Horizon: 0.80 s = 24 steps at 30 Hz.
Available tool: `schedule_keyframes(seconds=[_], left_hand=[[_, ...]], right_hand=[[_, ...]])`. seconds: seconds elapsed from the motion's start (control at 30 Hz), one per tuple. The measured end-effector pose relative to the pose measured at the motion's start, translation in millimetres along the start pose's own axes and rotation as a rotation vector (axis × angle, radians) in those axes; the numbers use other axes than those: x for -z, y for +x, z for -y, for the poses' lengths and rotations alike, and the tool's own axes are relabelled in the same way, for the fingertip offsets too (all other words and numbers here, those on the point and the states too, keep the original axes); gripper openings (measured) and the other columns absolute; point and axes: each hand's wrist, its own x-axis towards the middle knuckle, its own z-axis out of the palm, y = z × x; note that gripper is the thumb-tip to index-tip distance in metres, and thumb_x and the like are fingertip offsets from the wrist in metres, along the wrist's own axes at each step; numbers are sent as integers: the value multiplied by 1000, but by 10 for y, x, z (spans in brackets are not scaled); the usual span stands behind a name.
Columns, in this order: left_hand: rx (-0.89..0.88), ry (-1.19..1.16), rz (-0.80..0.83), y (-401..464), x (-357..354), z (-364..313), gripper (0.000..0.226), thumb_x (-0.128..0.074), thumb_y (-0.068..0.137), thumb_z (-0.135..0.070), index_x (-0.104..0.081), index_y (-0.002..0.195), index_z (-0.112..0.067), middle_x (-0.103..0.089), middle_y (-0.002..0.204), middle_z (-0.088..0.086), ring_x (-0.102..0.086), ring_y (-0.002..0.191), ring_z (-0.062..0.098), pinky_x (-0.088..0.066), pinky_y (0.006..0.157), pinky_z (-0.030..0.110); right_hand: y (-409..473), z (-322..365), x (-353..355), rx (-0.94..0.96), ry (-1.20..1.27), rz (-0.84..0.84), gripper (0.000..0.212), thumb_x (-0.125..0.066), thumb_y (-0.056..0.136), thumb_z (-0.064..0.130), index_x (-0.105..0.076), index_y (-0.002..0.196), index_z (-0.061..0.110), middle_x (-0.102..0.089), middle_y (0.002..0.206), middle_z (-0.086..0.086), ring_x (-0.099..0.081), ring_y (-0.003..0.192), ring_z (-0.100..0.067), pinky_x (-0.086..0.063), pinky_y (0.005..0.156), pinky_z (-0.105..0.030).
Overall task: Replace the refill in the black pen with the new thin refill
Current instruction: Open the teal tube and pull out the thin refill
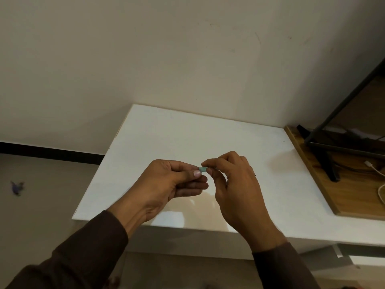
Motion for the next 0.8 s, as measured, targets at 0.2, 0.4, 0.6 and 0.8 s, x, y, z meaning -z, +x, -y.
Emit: schedule_keyframes(seconds=[0.2, 0.4, 0.6, 0.8], left_hand=[[-21, 56, -15, -2, -4, -33, 20, -77, 82, -19, -83, 95, -6, -82, 94, 20, -82, 86, 33, -65, 69, 29], [-40, 113, -47, -13, -11, -35, 14, -70, 94, -12, -82, 93, -6, -82, 89, 18, -82, 80, 30, -64, 66, 27], [-19, 64, -41, -1, -16, -11, 16, -68, 95, -10, -84, 92, -8, -82, 91, 19, -82, 83, 32, -65, 67, 31], [-9, 41, 13, 2, 4, -11, 21, -75, 82, -17, -83, 97, -5, -82, 94, 21, -81, 86, 34, -65, 70, 32]], right_hand=[[4, -23, 3, -40, 74, -19, 16, -64, 98, 21, -75, 111, 21, -69, 104, 2, -55, 94, -15, -47, 85, -32], [-1, -40, -8, -58, 103, -40, 16, -66, 97, 20, -75, 110, 21, -70, 103, 3, -55, 93, -14, -51, 86, -39], [-9, -31, -23, -27, 62, -71, 16, -68, 96, 18, -76, 109, 18, -71, 101, -2, -53, 89, -15, -51, 81, -38], [4, 5, -11, 15, -33, -51, 17, -70, 94, 13, -78, 108, 19, -70, 97, -4, -50, 87, -15, -43, 76, -31]])
